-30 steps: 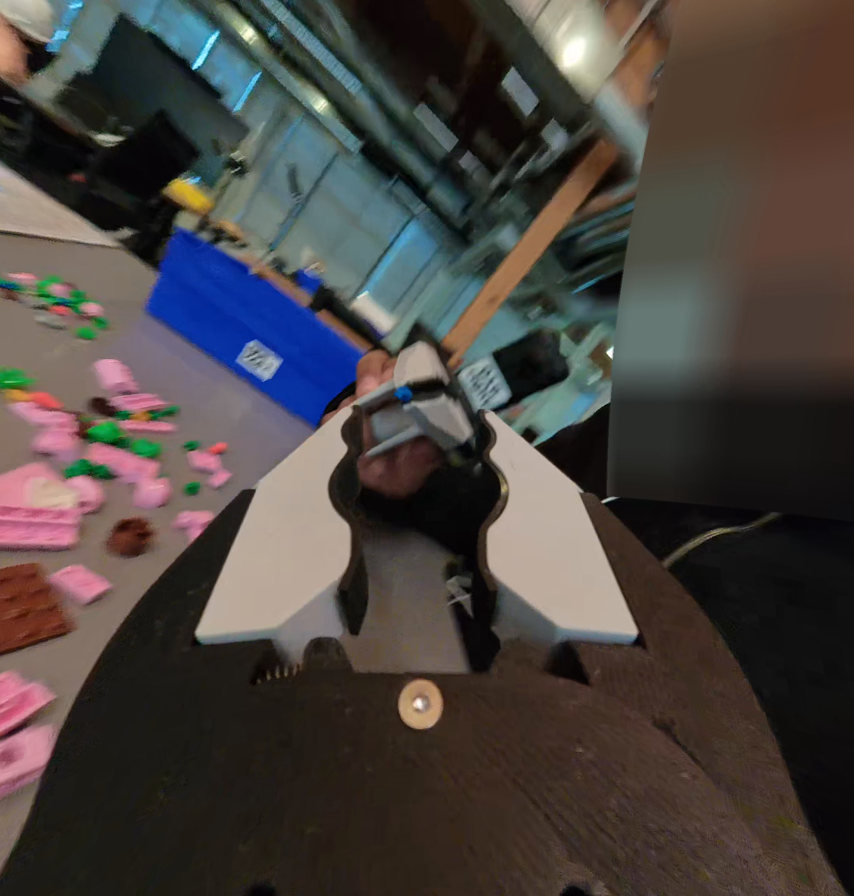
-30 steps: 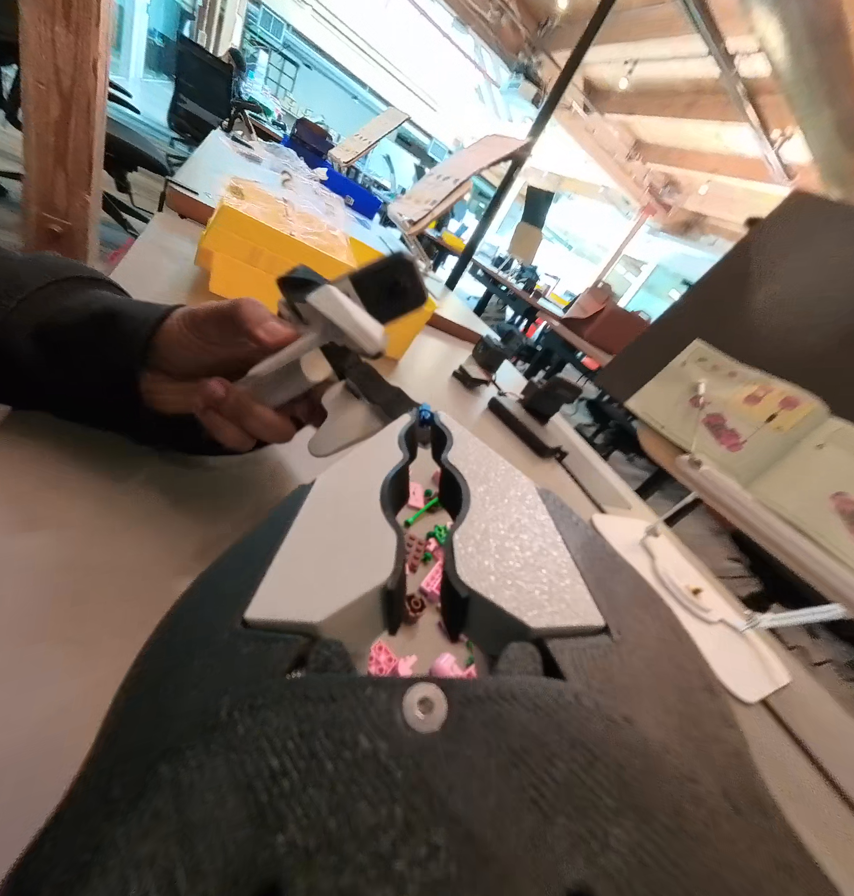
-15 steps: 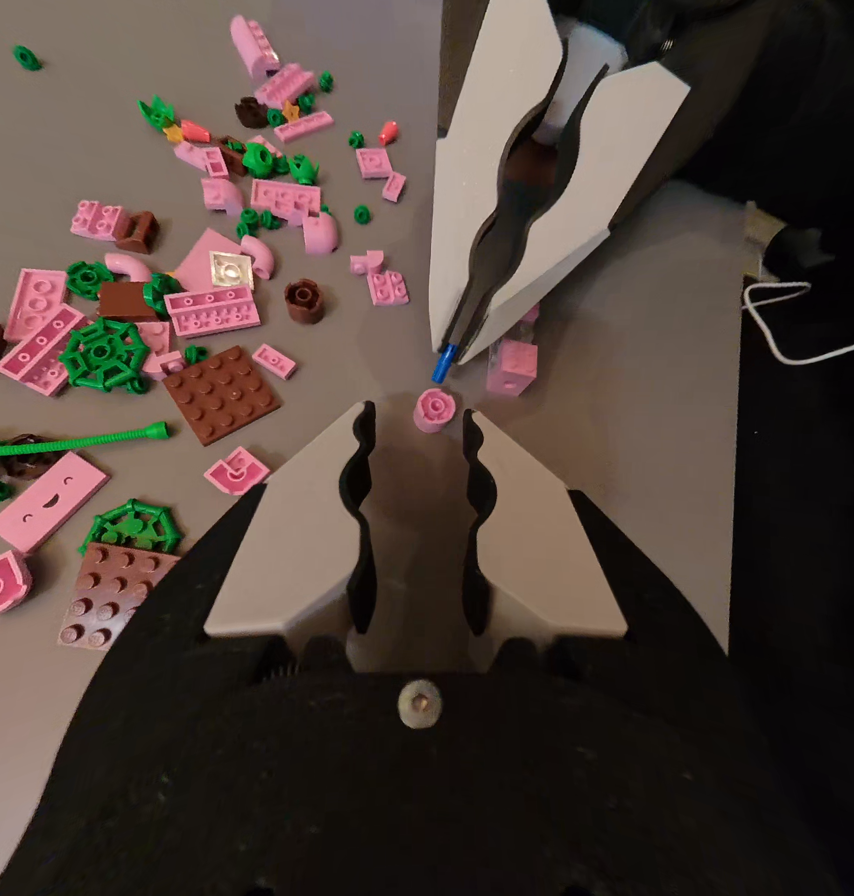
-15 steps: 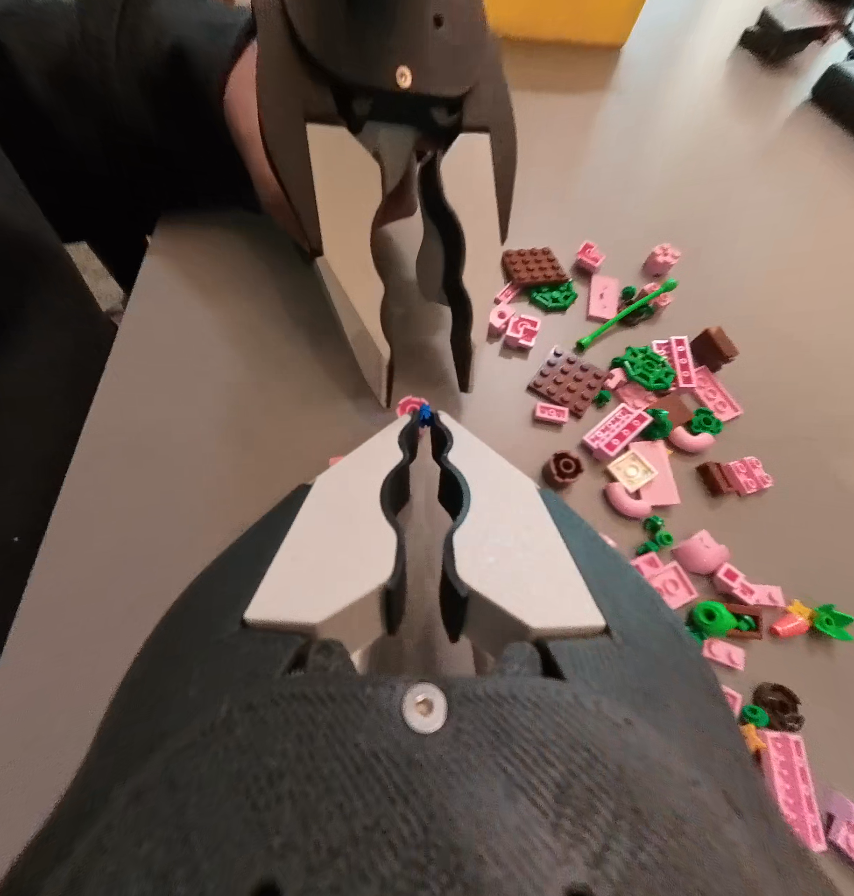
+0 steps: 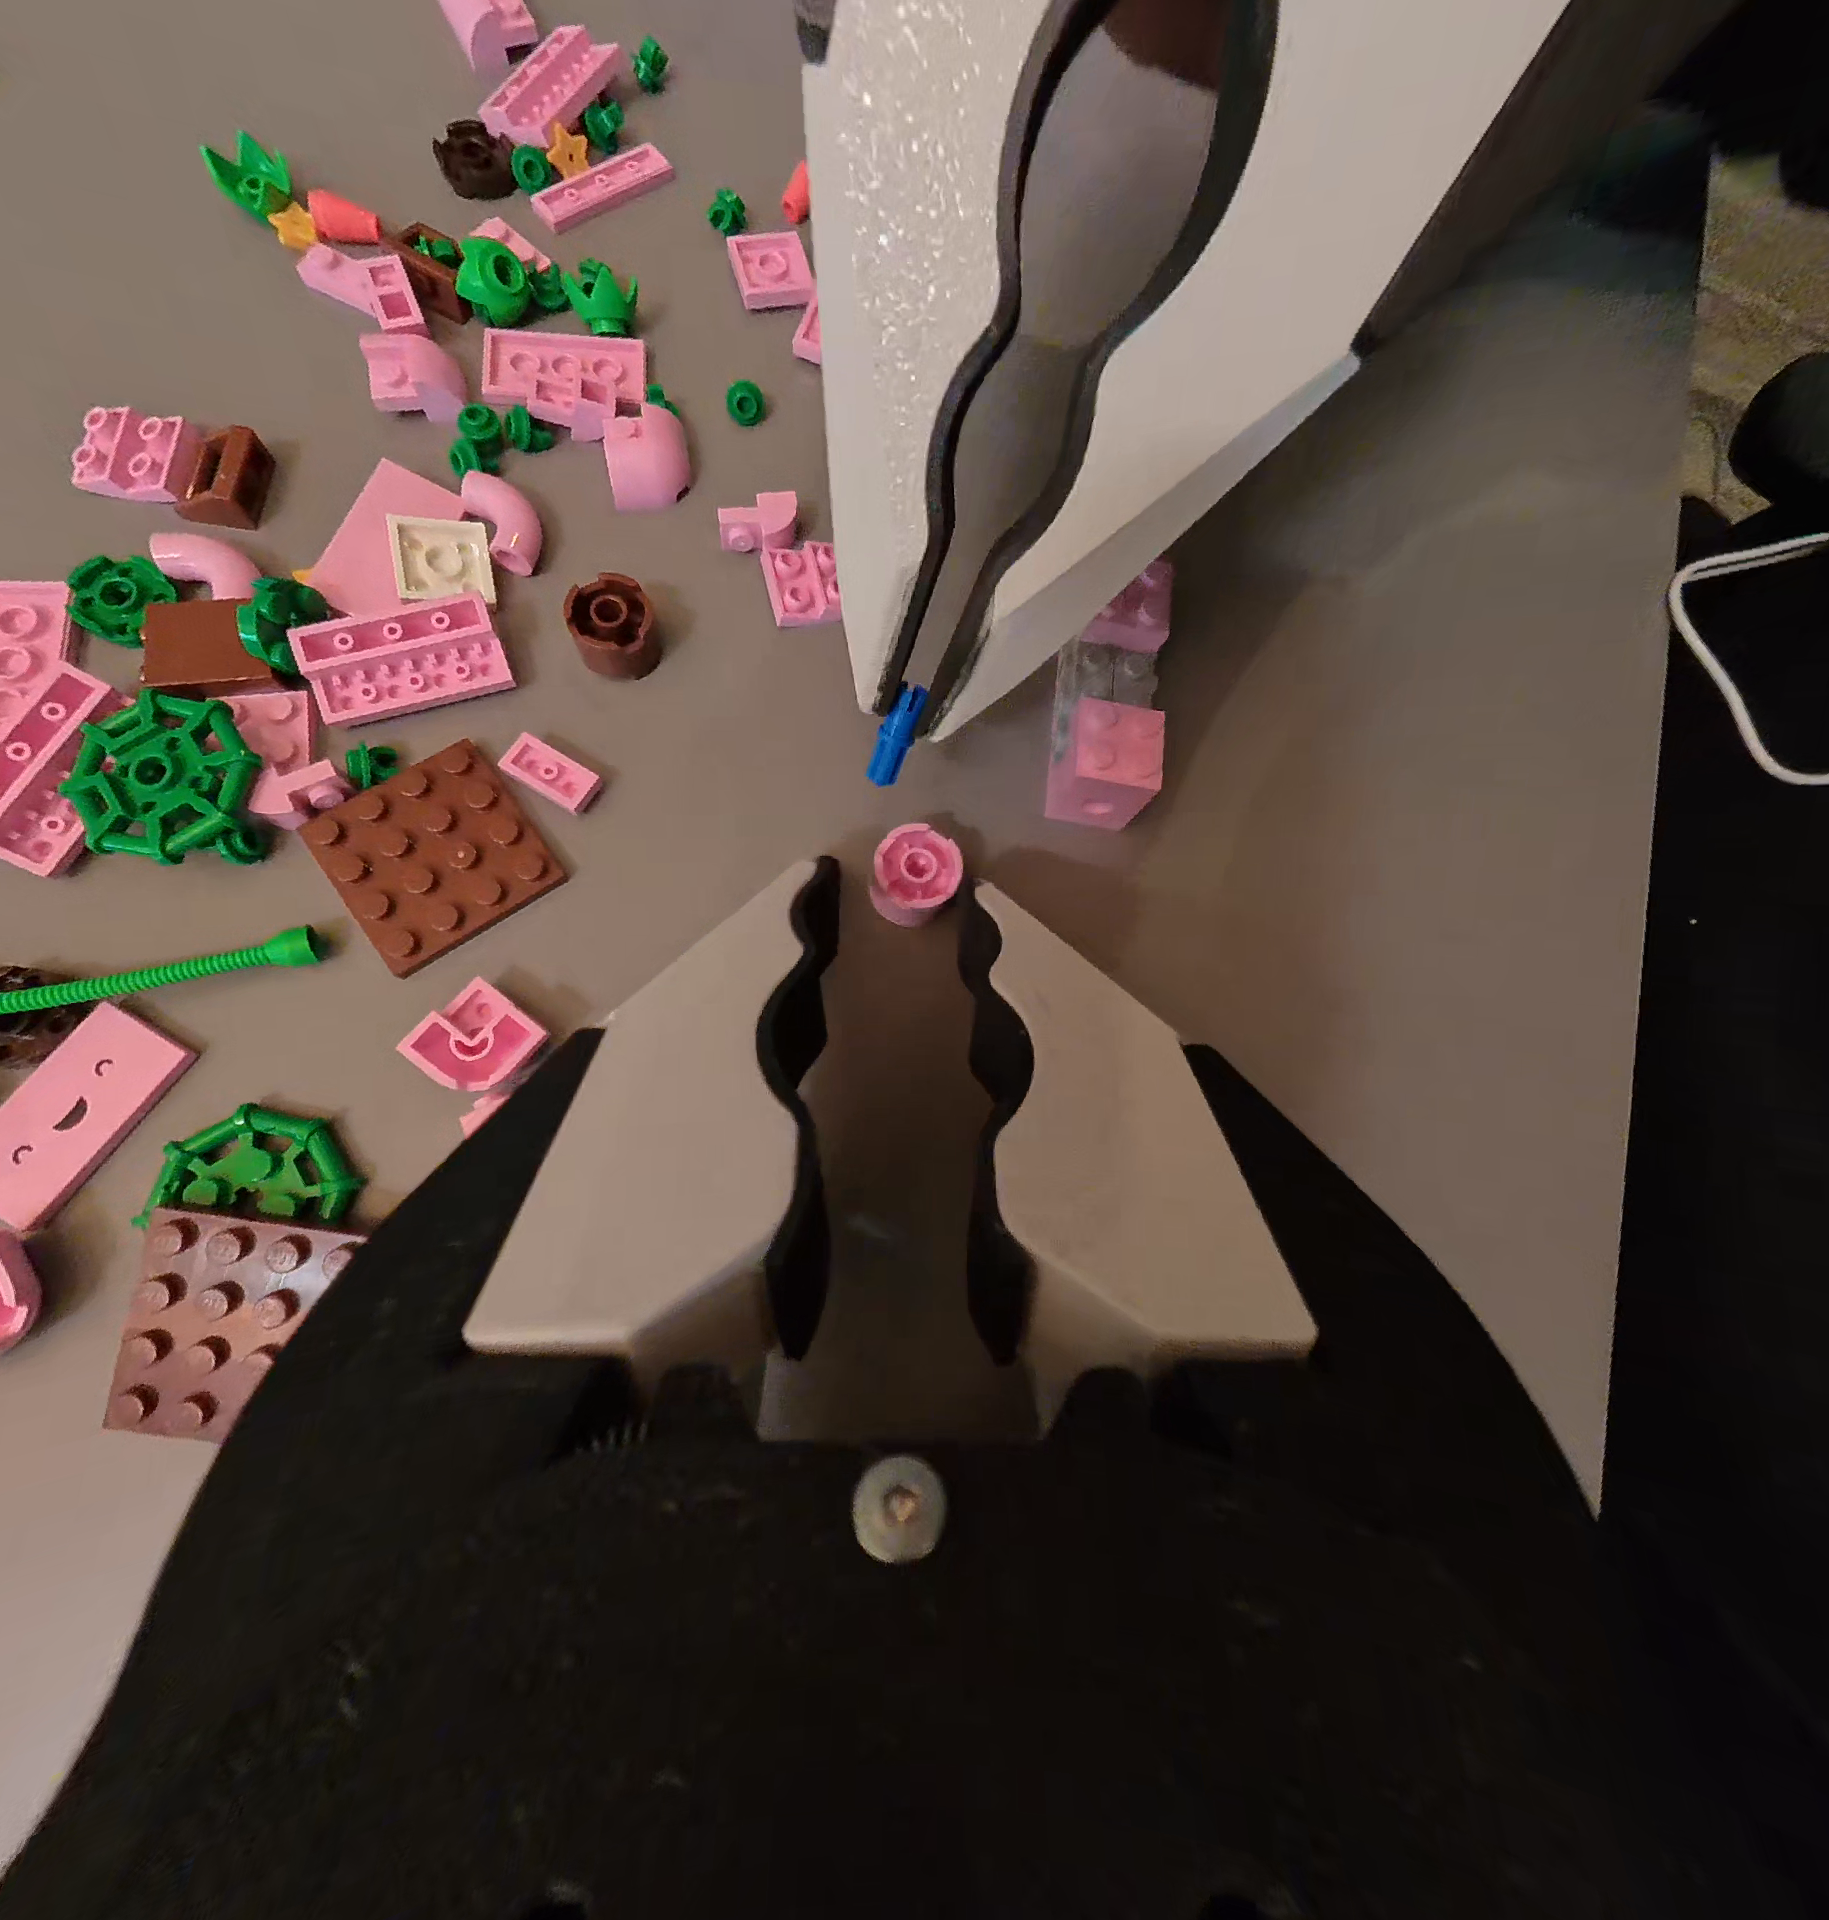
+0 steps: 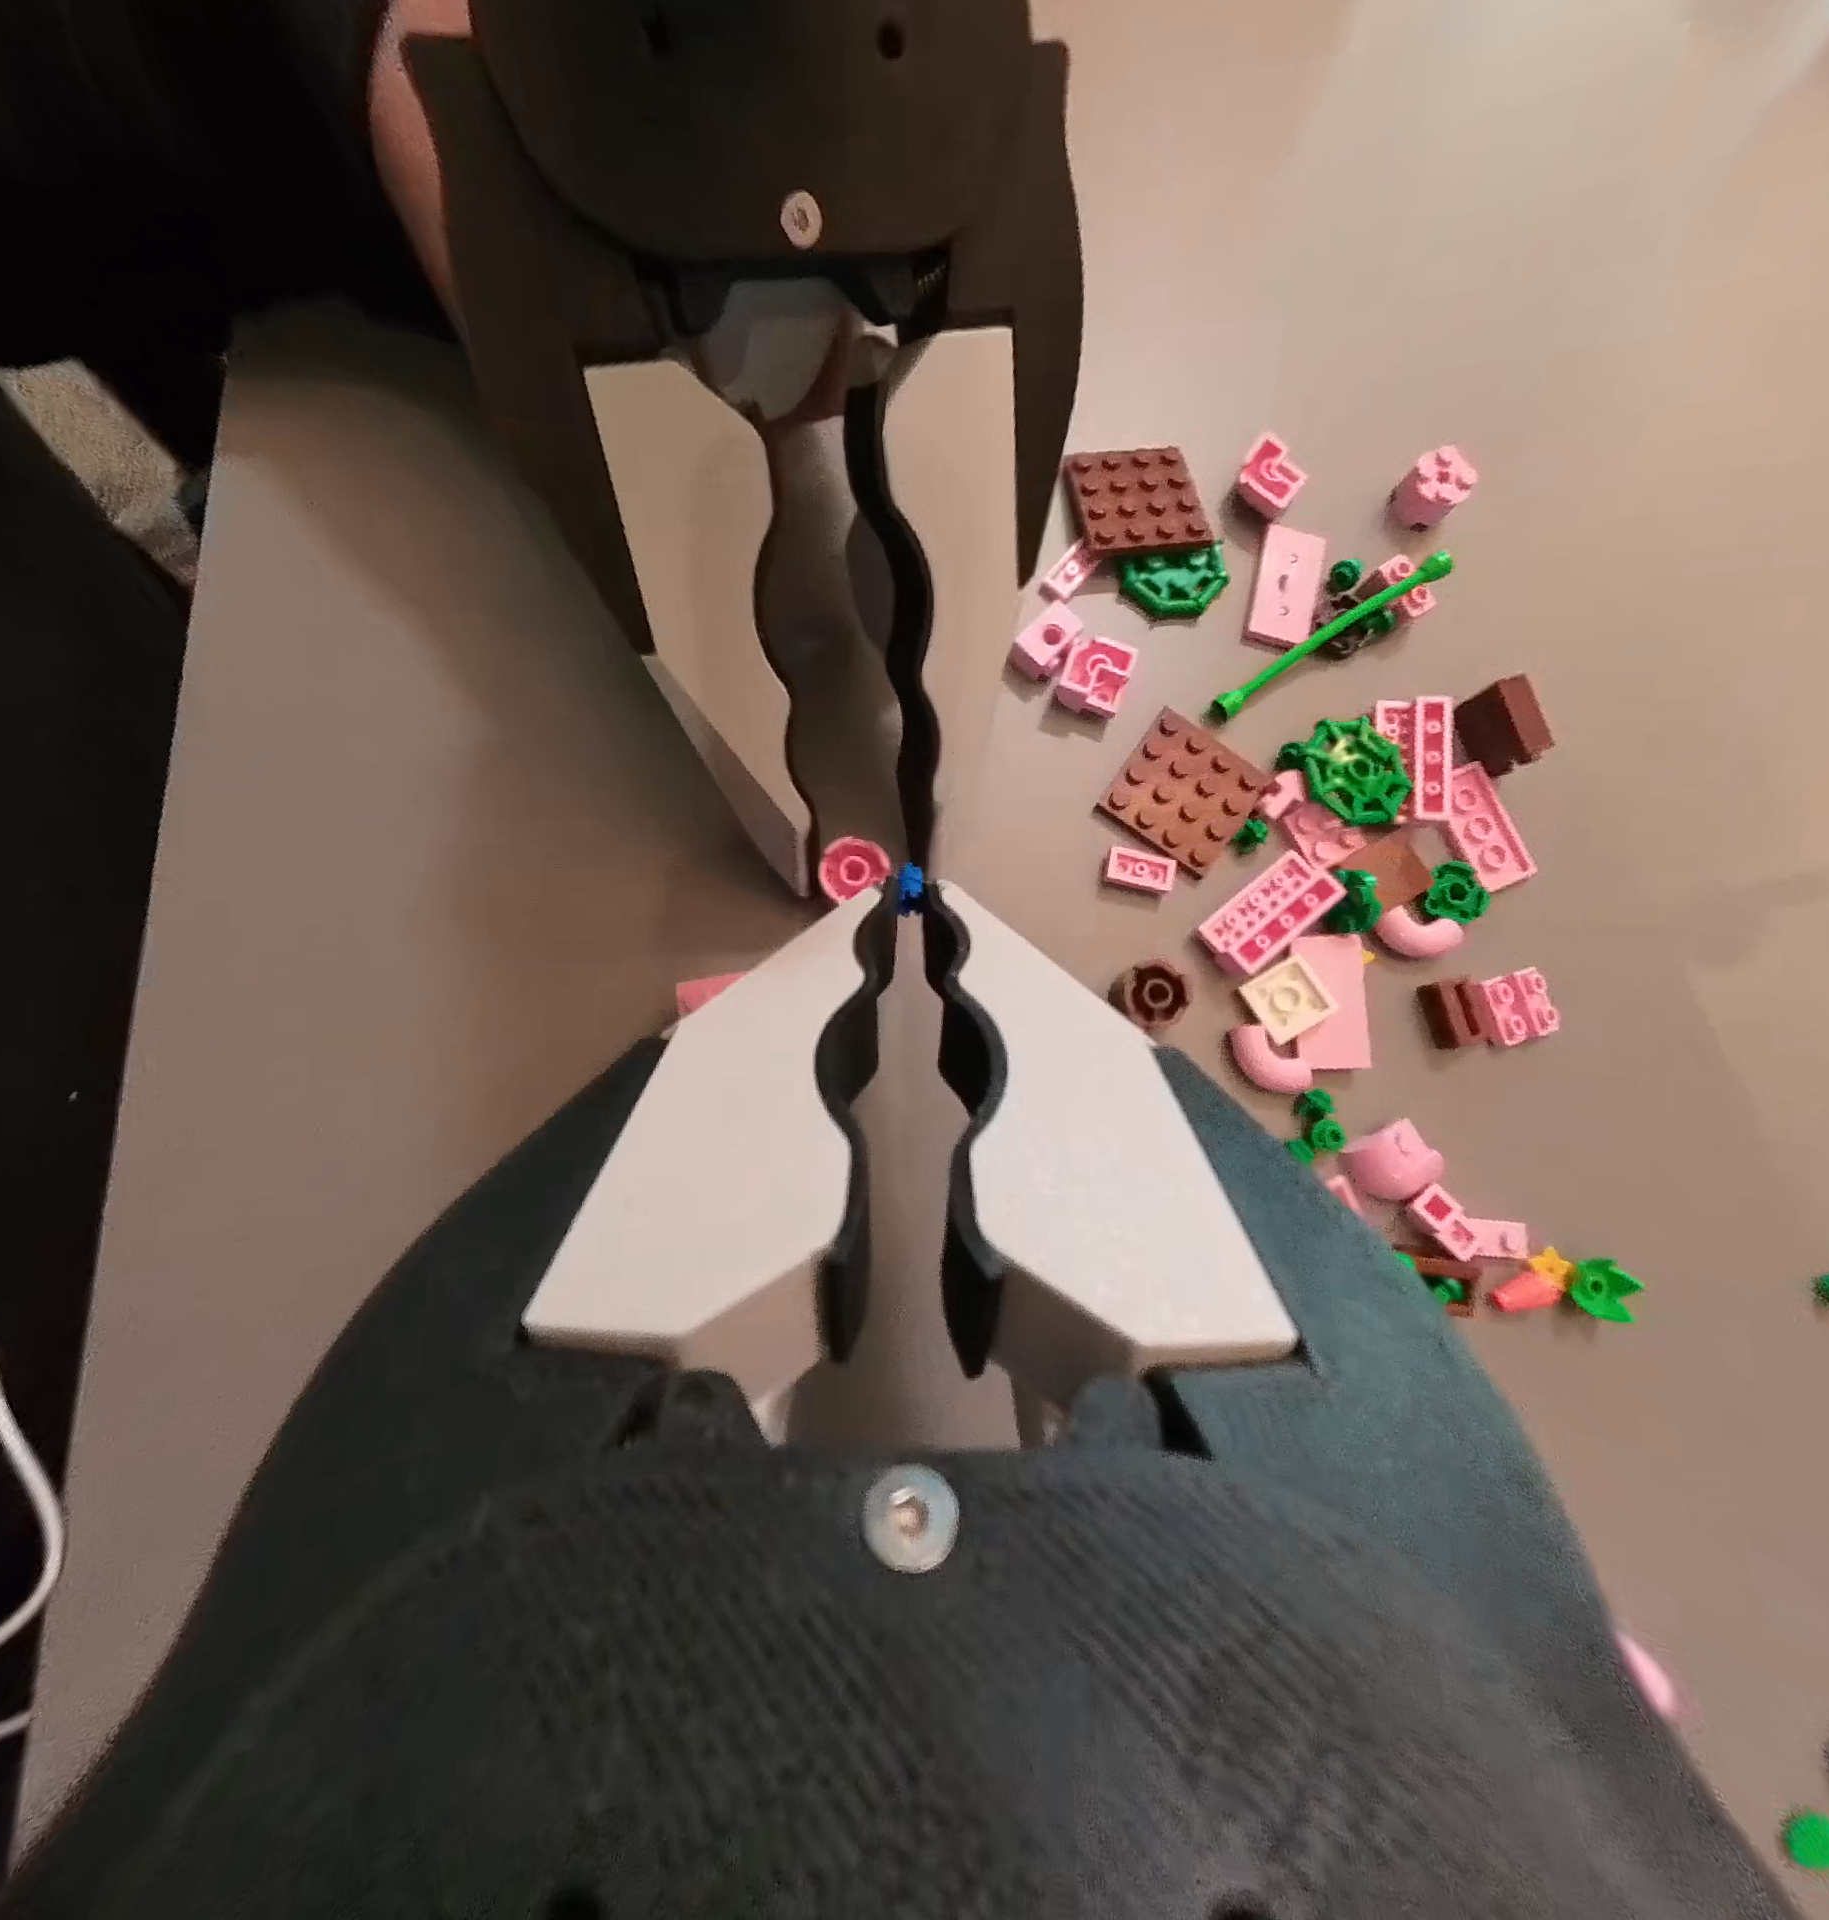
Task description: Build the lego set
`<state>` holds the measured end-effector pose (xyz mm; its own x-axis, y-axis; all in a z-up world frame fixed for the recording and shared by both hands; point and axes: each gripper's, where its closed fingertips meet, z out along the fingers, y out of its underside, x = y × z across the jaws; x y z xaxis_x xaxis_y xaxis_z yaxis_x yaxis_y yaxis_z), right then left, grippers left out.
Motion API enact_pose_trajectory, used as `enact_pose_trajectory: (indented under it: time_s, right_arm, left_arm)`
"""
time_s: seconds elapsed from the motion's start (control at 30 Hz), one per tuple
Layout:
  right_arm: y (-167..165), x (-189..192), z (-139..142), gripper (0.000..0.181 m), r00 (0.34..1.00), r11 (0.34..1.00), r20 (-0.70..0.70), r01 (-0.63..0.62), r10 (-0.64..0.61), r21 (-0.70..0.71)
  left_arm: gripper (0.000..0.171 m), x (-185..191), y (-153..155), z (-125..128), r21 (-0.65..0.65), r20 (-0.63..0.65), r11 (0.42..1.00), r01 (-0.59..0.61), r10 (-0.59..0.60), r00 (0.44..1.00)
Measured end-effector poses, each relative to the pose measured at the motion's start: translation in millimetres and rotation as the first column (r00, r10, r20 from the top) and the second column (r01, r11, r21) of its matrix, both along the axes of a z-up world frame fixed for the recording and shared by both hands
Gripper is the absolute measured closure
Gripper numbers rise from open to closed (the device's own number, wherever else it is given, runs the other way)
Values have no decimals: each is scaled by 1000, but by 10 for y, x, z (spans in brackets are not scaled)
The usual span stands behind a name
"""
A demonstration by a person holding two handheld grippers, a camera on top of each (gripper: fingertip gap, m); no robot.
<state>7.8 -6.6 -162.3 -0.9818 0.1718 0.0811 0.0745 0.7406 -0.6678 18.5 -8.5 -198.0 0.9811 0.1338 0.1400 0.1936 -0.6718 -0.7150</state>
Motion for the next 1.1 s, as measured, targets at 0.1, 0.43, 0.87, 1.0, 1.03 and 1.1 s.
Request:
enact_pose_trajectory:
  time_s: [0.1, 0.43, 0.87, 1.0, 1.03, 1.1]
  right_arm:
    - [-40, 39, 32, 178, 998, 995, 34, -61, 59, 82]
    - [-57, 60, -170, 178, 981, 929, 103, -189, 164, 320]
    - [-106, 78, -178, 178, 974, 890, 127, -223, 187, 398]
    - [-92, 75, -171, 178, 973, 876, 134, -228, 188, 426]
    - [-93, 75, -174, 178, 973, 871, 129, -231, 193, 434]
    - [-85, 75, -191, 178, 972, 859, 127, -235, 199, 455]
  left_arm:
    - [156, 26, 3, 0, 0, -1, 1000, 16, -16, 1000]
    - [157, 20, 0, 4, 11, 56, 1000, 9, -10, 998]
    - [157, 18, -5, 7, 17, 79, 1000, 5, -7, 997]
    - [157, 14, -6, 8, 21, 97, 1000, 1, -3, 995]
    - [157, 13, -7, 9, 22, 98, 1000, 0, -2, 995]
    - [157, 8, -10, 13, 26, 110, 1000, -6, 3, 994]
